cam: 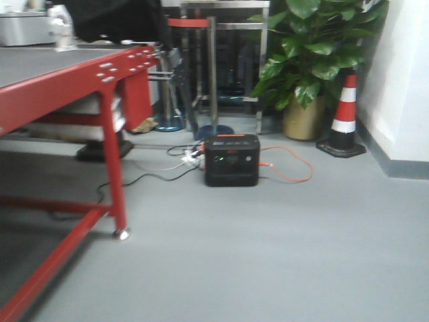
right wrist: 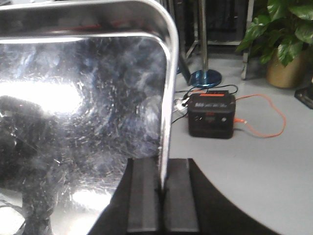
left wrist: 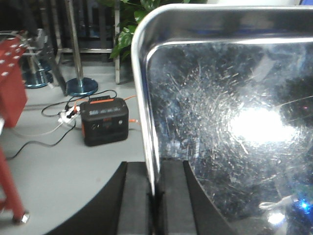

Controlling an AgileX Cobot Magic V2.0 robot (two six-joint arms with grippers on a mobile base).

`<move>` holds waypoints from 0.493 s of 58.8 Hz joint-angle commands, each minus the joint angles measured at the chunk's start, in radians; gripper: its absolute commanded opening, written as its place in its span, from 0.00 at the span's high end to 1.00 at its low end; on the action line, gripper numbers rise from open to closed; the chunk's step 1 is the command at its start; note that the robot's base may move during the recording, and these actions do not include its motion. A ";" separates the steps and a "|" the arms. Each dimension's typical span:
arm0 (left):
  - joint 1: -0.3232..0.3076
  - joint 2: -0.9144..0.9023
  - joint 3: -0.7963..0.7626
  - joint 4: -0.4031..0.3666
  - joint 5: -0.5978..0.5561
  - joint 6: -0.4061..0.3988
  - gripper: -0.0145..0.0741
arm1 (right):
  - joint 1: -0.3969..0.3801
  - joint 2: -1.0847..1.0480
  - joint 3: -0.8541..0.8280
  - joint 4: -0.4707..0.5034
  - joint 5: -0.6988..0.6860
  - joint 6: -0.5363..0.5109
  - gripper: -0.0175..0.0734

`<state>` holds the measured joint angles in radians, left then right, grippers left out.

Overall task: Stack silver trays without gaps
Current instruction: 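Hold the silver tray in both grippers while the base drives away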

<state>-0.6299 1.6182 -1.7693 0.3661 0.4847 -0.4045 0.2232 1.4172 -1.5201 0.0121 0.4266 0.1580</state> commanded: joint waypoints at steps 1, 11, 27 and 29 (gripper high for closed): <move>-0.021 -0.005 -0.011 -0.039 -0.082 0.007 0.84 | 0.017 -0.010 -0.006 0.038 -0.069 -0.011 0.89; -0.022 -0.005 -0.011 -0.039 -0.084 0.007 0.84 | 0.017 -0.010 -0.006 0.038 -0.069 -0.011 0.89; -0.022 -0.005 -0.011 -0.039 -0.084 0.007 0.84 | 0.017 -0.010 -0.006 0.038 -0.069 -0.011 0.89; -0.022 -0.005 -0.011 -0.039 -0.084 0.007 0.84 | 0.017 -0.010 -0.006 0.038 -0.069 -0.011 0.89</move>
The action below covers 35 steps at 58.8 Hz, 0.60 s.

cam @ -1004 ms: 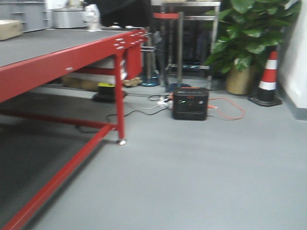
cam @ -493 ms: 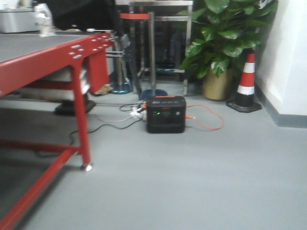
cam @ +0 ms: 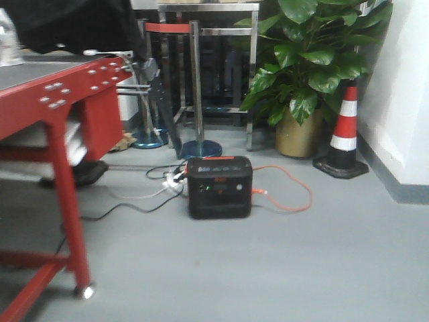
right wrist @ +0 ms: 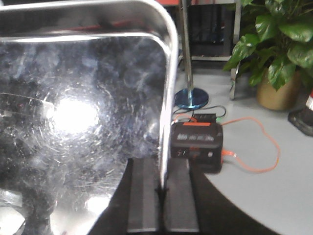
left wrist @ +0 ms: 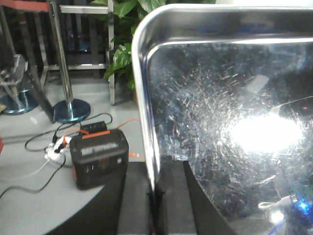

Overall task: Stack silver trays without gaps
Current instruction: 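Hold the silver tray in both grippers while the base drives away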

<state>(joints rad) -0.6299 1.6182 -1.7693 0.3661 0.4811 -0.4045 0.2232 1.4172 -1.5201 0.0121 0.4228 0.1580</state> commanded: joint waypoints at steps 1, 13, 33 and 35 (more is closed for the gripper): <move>-0.022 -0.005 -0.011 -0.039 -0.081 0.007 0.84 | 0.017 -0.010 -0.006 0.038 -0.065 -0.011 0.89; -0.022 -0.005 -0.011 -0.039 -0.081 0.007 0.84 | 0.017 -0.010 -0.006 0.038 -0.065 -0.011 0.89; -0.022 -0.005 -0.011 -0.039 -0.081 0.007 0.84 | 0.017 -0.008 -0.006 0.038 -0.065 -0.011 0.89; -0.022 -0.005 -0.011 -0.039 -0.081 0.007 0.84 | 0.017 -0.008 -0.006 0.038 -0.065 -0.011 0.89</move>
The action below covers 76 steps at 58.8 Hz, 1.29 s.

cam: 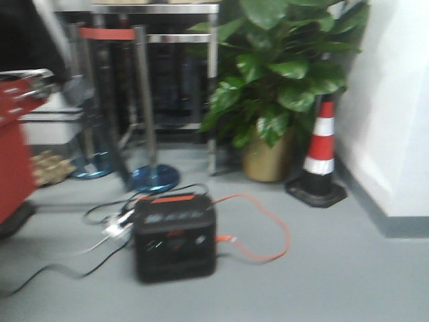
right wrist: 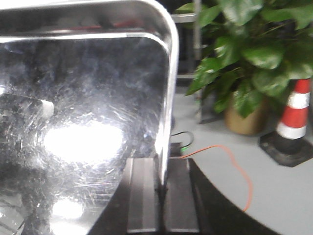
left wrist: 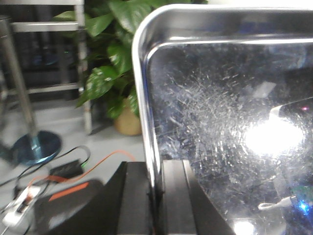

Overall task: Stack silver trays without gaps
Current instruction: 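Hold the silver tray in both grippers while the base drives away, then hold the tray while the base lines up with the other shelf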

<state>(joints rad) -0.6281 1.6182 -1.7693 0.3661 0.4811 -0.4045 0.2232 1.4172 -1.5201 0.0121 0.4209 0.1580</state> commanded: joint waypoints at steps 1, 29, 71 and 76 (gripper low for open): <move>-0.023 -0.005 -0.011 -0.039 -0.081 0.007 0.84 | 0.017 -0.008 -0.006 0.038 -0.063 -0.011 0.89; -0.023 -0.005 -0.011 -0.039 -0.081 0.007 0.84 | 0.017 -0.006 -0.006 0.038 -0.065 -0.011 0.89; -0.023 -0.005 -0.011 -0.039 -0.081 0.007 0.84 | 0.017 -0.006 -0.006 0.038 -0.069 -0.011 0.89; -0.023 -0.005 -0.011 -0.039 -0.081 0.007 0.84 | 0.017 -0.006 -0.006 0.038 -0.069 -0.011 0.89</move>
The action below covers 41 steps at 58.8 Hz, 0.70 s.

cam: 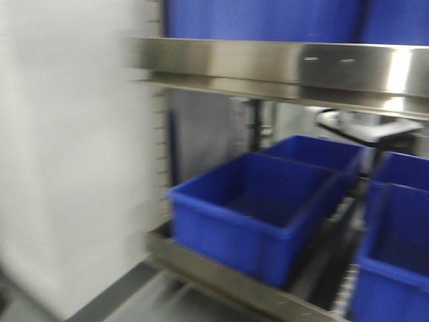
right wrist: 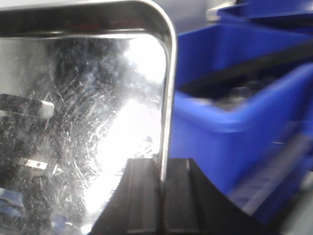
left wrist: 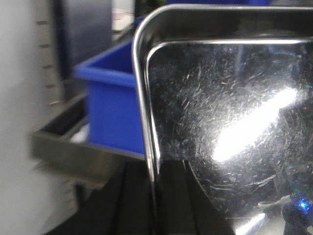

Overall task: Stack silver trays without gaps
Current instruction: 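Hold the tray while the base lines up with the other shelf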

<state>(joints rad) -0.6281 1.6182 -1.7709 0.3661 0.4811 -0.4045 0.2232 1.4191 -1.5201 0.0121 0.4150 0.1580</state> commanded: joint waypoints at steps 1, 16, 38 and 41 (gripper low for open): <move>-0.023 -0.005 -0.010 -0.039 -0.081 0.007 0.84 | 0.017 -0.008 -0.006 0.038 -0.063 -0.011 0.89; -0.023 -0.005 -0.010 -0.039 -0.081 0.007 0.84 | 0.017 -0.008 -0.006 0.038 -0.063 -0.011 0.89; -0.023 -0.005 -0.010 -0.039 -0.081 0.007 0.84 | 0.017 -0.008 -0.006 0.038 -0.063 -0.011 0.89; -0.023 -0.005 -0.010 -0.039 -0.081 0.007 0.84 | 0.017 -0.008 -0.006 0.038 -0.063 -0.011 0.89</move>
<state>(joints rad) -0.6281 1.6182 -1.7709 0.3661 0.4811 -0.4045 0.2232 1.4191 -1.5201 0.0121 0.4150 0.1580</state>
